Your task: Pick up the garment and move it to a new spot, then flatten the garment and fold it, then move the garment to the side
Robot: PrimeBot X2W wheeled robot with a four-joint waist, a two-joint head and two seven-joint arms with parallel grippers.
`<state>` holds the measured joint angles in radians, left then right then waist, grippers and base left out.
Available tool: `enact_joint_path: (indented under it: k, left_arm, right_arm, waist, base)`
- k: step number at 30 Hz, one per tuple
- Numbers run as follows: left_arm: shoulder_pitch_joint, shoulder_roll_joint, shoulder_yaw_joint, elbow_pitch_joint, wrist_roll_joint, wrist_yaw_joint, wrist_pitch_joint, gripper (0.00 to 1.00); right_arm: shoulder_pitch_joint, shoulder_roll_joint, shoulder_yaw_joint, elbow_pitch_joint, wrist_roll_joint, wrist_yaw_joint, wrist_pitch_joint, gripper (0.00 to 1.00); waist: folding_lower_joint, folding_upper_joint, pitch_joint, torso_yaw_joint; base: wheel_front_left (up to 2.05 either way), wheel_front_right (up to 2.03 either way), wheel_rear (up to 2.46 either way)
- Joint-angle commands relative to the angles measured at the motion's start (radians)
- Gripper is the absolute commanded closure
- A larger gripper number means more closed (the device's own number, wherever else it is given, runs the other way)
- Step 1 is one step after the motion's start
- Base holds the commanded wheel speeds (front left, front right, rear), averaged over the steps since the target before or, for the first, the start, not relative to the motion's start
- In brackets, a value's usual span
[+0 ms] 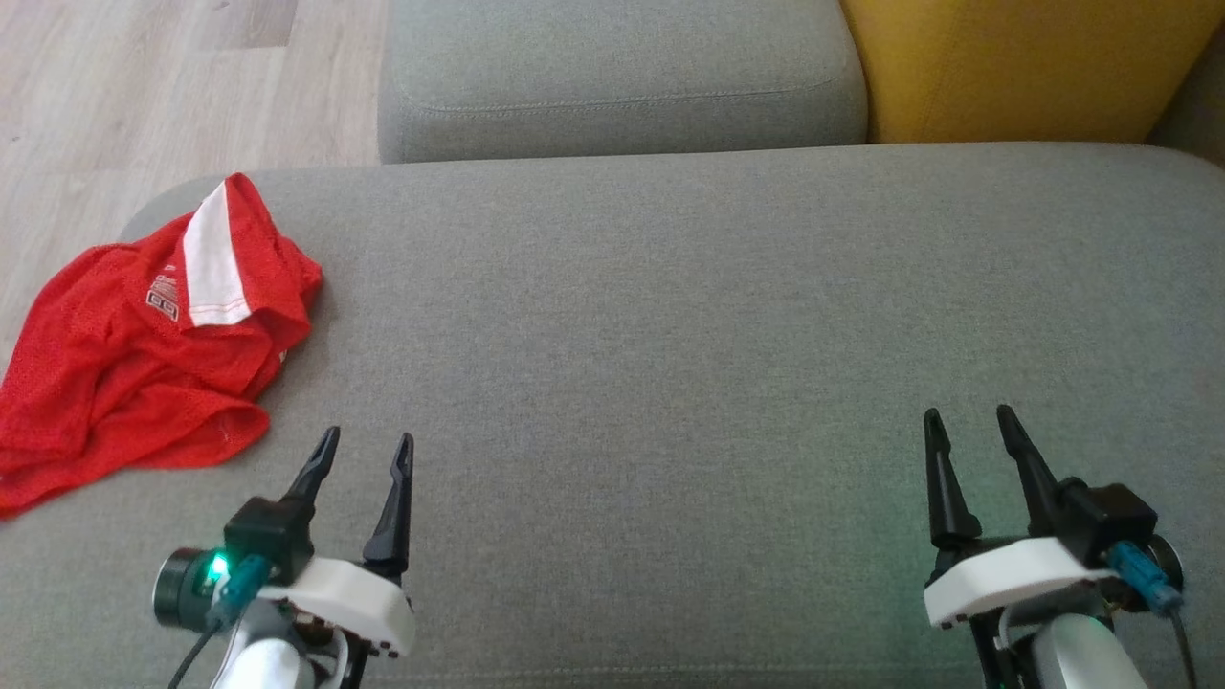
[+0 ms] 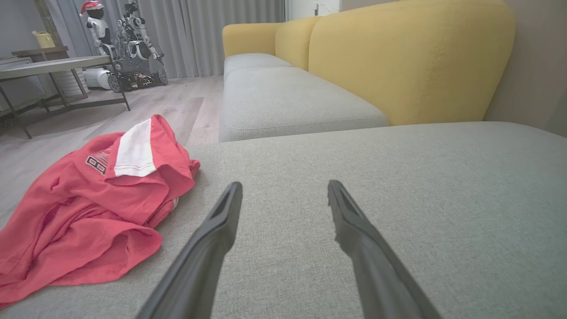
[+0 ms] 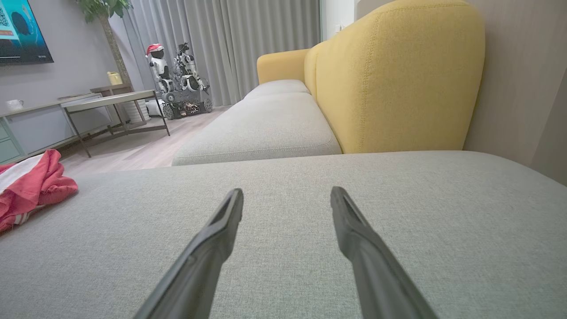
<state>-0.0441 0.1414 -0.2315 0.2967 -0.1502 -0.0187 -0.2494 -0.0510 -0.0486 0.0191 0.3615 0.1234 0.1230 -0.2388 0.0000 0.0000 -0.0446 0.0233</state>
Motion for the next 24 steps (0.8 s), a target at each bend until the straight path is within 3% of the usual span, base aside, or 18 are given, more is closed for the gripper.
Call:
enact_joint_path:
  k: [1,16,24]
  left_arm:
    - [-0.048,0.004,0.046,-0.027,-0.002,-0.004,-0.012,0.0]
    - [-0.052,-0.018,0.077,-0.015,0.022,-0.026,-0.012,0.0]
    - [-0.066,-0.019,0.101,-0.024,0.031,-0.026,-0.012,0.0]
  right_arm:
    - [-0.048,-0.004,0.021,-0.025,0.008,0.008,-0.006,0.0]
    - [-0.053,-0.003,0.012,-0.018,0.001,0.008,-0.004,0.0]
    - [-0.046,-0.002,0.009,-0.051,-0.016,0.008,0.009,0.0]
  waist:
    - [0.0,0.0,0.001,0.0]
    - [0.0,0.0,0.007,0.01]
    - [0.0,0.0,0.012,0.076]
  base:
    - [0.0,0.0,0.0]
    - [0.0,0.0,0.0]
    - [0.0,0.0,0.0]
